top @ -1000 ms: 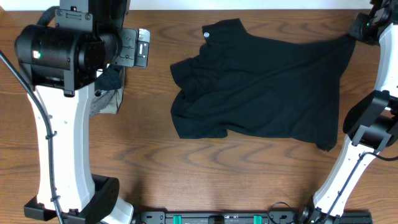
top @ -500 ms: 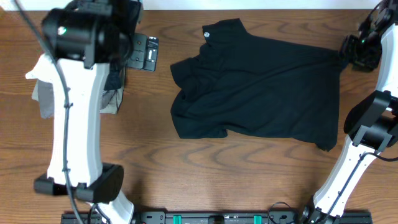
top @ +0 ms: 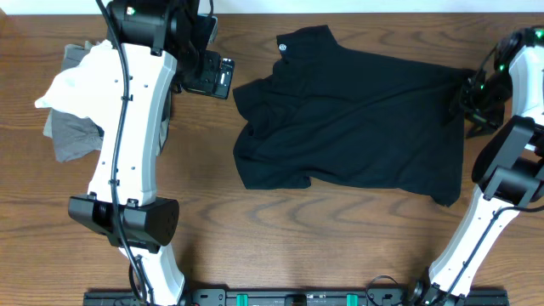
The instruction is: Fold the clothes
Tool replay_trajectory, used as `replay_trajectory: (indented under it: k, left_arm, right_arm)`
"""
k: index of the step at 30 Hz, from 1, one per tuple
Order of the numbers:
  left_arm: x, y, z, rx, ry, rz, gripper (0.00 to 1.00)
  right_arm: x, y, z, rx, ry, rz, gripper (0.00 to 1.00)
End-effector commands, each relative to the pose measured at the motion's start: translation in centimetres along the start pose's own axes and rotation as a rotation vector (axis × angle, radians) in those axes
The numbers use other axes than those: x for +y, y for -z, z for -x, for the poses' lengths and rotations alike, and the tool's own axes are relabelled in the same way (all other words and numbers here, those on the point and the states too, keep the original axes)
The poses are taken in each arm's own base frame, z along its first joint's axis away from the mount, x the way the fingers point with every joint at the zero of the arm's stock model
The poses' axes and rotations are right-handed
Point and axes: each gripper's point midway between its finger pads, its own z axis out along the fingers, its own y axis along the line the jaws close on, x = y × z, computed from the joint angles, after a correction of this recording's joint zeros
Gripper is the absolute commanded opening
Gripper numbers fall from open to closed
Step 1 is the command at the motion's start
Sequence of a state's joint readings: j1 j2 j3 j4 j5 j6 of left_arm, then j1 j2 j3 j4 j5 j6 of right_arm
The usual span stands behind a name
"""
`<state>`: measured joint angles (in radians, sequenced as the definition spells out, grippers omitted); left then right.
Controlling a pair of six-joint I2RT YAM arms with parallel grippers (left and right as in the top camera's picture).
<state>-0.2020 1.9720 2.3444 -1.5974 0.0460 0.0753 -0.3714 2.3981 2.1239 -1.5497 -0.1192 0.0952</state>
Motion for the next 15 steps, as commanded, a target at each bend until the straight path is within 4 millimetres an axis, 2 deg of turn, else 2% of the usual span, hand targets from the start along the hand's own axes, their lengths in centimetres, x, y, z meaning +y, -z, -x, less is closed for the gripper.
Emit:
replay_trajectory:
  k: [1,6,7,9,12,13,15]
  left_arm:
    - [0.0,0.3,-0.1,-0.005,0.0,-0.006,0.98]
    - [0.0,0.3,0.0,-0.01,-0.007,-0.006,0.98]
    - [0.0,0.3,0.1,-0.014,-0.007,-0.006,0.98]
    - [0.0,0.3,0.3,-0.023,-0.01,-0.006,0.98]
    - [0.0,0.3,0.5,-0.031,-0.018,-0.005,0.98]
    - [0.0,0.3,0.5,-0.031,-0.018,-0.005,0.98]
    - [0.0,0.3,0.5,-0.032,-0.018,-0.005,0.98]
  right_arm:
    - [-1.6,-1.5,-0.3,0.021,-0.03,-0.028,0.6]
    - [-3.9,-3.8,0.5,-0.007,-0.093,-0.125,0.54]
    - [-4.1,-4.1,0.7,-0.016,-0.091,-0.131,0.5]
    - [-4.2,-5.2,1.1,-0.03,-0.093,-0.131,0.33]
    - [-5.0,-6.1,1.0,-0.032,-0.113,-0.165,0.12]
    - [-6.0,-6.1,0.9,-0.032,-0.131,-0.212,0.06]
    - [-8.8,-5.2,0.4,-0.031,-0.18,-0.342,0.01]
